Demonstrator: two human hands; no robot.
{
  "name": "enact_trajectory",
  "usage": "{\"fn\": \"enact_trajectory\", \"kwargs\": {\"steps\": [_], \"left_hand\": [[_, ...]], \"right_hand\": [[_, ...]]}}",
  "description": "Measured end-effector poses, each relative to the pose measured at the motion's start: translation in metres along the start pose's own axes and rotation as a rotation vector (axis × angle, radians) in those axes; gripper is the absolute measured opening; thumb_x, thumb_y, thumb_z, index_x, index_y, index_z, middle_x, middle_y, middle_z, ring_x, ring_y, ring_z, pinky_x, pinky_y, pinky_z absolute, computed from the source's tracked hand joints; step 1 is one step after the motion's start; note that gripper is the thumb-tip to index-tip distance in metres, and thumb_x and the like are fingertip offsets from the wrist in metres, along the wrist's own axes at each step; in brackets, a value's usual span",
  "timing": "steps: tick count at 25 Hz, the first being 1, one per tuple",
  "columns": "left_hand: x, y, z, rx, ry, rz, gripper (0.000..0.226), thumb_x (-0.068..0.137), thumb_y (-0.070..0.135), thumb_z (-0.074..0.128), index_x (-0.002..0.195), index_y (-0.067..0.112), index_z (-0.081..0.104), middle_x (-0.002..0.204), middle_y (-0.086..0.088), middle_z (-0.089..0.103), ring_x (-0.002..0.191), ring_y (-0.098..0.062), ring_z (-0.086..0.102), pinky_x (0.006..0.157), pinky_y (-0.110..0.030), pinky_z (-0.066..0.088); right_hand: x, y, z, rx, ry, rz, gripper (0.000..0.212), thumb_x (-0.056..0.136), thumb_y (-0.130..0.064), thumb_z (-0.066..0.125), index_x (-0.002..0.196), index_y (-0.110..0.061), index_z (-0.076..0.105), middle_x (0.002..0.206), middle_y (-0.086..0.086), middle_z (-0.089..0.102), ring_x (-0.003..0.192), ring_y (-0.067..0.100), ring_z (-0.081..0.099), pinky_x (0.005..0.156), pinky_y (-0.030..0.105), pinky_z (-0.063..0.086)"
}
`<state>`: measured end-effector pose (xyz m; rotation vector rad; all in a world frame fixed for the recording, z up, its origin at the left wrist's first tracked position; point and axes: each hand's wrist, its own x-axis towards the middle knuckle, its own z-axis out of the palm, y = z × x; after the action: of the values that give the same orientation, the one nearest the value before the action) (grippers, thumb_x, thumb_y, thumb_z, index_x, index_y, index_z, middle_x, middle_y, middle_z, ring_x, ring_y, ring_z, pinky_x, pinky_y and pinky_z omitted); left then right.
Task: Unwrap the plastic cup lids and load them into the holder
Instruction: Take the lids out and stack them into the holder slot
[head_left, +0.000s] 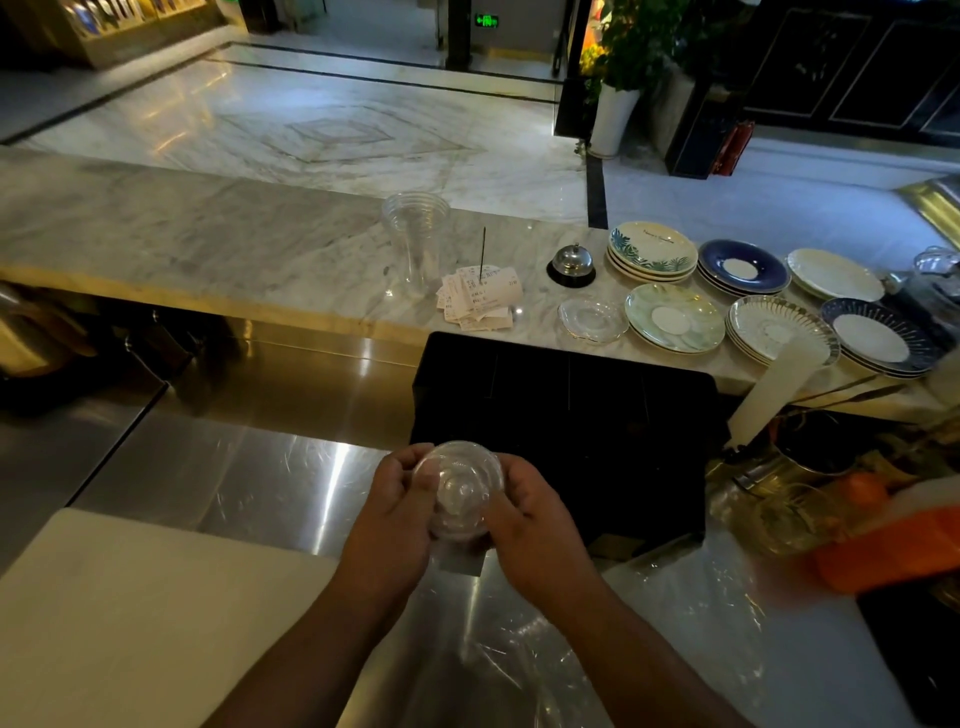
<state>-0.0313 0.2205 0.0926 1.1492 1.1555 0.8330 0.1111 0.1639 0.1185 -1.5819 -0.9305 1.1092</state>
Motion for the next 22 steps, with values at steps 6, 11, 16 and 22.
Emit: {"fn": "enact_trajectory", "kwargs": {"steps": [6,11,16,22], "left_hand": [[0.002,-0.001,-0.003,0.122,0.153,0.074,0.011,0.107,0.042,0.054,0.112,0.042,0.064,0.103,0.018,0.075,0.092,-0.005,0.075,0.070,-0.025,0.059],[0.001,0.004,-0.003,0.139,0.183,0.115,0.007,0.100,0.038,0.067,0.105,0.041,0.063,0.096,0.016,0.075,0.086,-0.001,0.074,0.058,-0.017,0.058],[0.000,0.005,-0.010,0.021,-0.006,-0.024,0.015,0.106,0.041,0.057,0.113,0.036,0.069,0.101,0.011,0.081,0.086,-0.010,0.079,0.059,-0.020,0.060],[-0.001,-0.006,-0.009,0.139,-0.035,-0.042,0.021,0.104,0.046,0.057,0.114,0.029,0.065,0.102,-0.002,0.079,0.081,-0.012,0.079,0.055,-0.019,0.057]], "right_hand": [[-0.003,-0.003,0.006,0.139,-0.050,0.101,0.030,0.107,-0.017,0.043,0.123,-0.023,0.068,0.104,0.010,0.077,0.084,0.026,0.076,0.067,0.032,0.061],[-0.007,-0.005,0.005,0.121,-0.121,0.104,0.025,0.106,-0.023,0.053,0.128,-0.021,0.064,0.109,0.011,0.076,0.091,0.030,0.077,0.076,0.044,0.063],[-0.003,-0.004,0.000,0.194,-0.126,0.071,0.028,0.104,-0.020,0.055,0.131,-0.024,0.064,0.111,0.011,0.076,0.093,0.030,0.077,0.073,0.039,0.061],[0.004,-0.004,-0.004,-0.461,-0.111,-0.118,0.084,0.078,-0.047,0.074,0.150,-0.050,0.030,0.139,-0.018,0.048,0.113,0.002,0.061,0.089,0.027,0.060]]}}
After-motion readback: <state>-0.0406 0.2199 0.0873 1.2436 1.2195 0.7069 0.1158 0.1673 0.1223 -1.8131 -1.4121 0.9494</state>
